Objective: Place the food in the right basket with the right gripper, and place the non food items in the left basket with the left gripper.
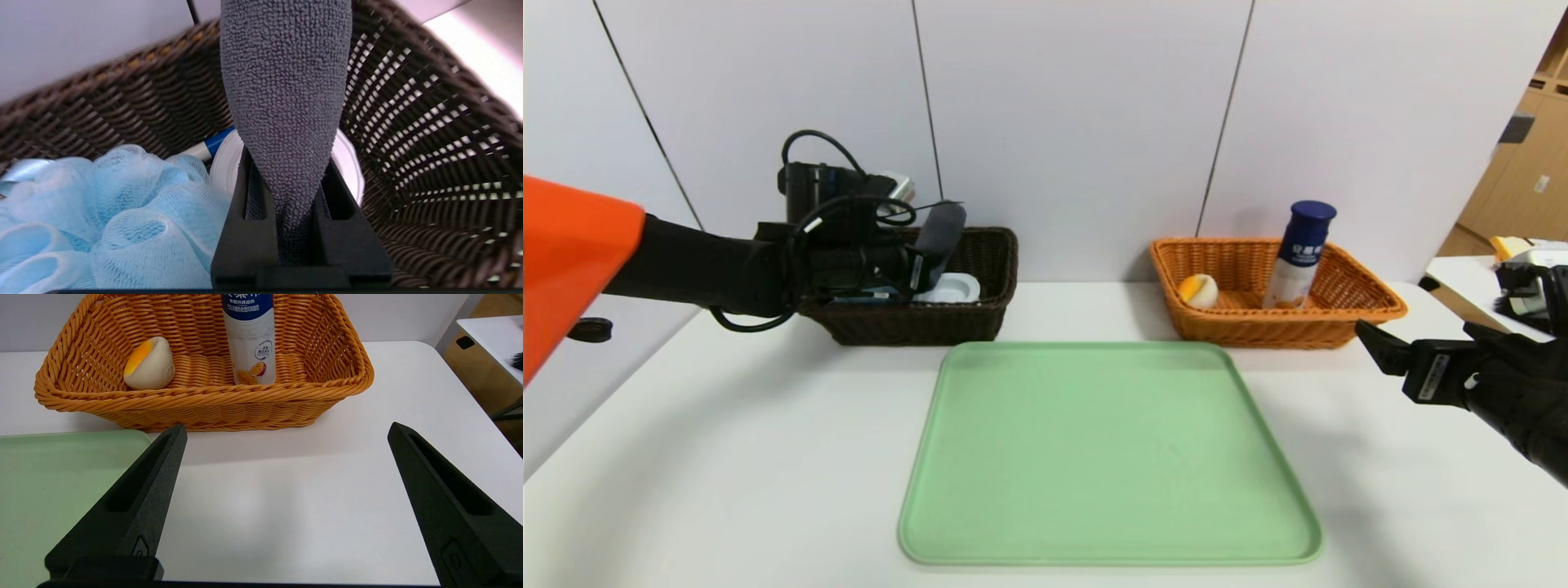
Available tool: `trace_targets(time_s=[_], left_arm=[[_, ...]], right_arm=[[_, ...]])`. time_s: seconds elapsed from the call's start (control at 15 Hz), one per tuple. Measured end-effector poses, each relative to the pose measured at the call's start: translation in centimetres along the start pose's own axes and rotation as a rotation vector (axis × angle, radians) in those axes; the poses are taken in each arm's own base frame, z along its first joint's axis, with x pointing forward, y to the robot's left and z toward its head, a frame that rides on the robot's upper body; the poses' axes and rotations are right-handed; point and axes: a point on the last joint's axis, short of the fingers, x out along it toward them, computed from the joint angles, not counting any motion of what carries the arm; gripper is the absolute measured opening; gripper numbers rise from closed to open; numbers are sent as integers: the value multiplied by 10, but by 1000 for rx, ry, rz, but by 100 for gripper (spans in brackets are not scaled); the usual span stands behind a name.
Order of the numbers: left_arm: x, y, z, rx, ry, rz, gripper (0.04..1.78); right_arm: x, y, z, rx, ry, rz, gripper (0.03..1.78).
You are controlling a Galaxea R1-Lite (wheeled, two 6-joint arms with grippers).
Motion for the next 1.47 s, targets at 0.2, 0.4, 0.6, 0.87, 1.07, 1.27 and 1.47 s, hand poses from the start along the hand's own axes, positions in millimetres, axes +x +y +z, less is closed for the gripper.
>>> trace_targets(time_s=[0.2,0.4,0.6,0.87,1.07,1.27,1.47], left_arm=[[6,0,-6,-2,16,-2,24],[6,1,-5,-2,7,-1,54],[6,2,3,18,-75,11,92],[-2,2,17,29,-121,17,123],[-17,1,32,33,-165,25,139],[-49,-2,52,49,-222,49,148],[-101,-3,71,79,-288,131,155]], right_arm=[[0,0,0,0,0,1,169],[0,0,1,1,-3,6,169],[0,0,1,1,-3,6,169],[-1,0,2,1,-7,5,169],[-1,0,3,1,-15,7,169],[-5,-1,10,-2,-46,7,169],[-16,-4,24,-15,-113,5,169]])
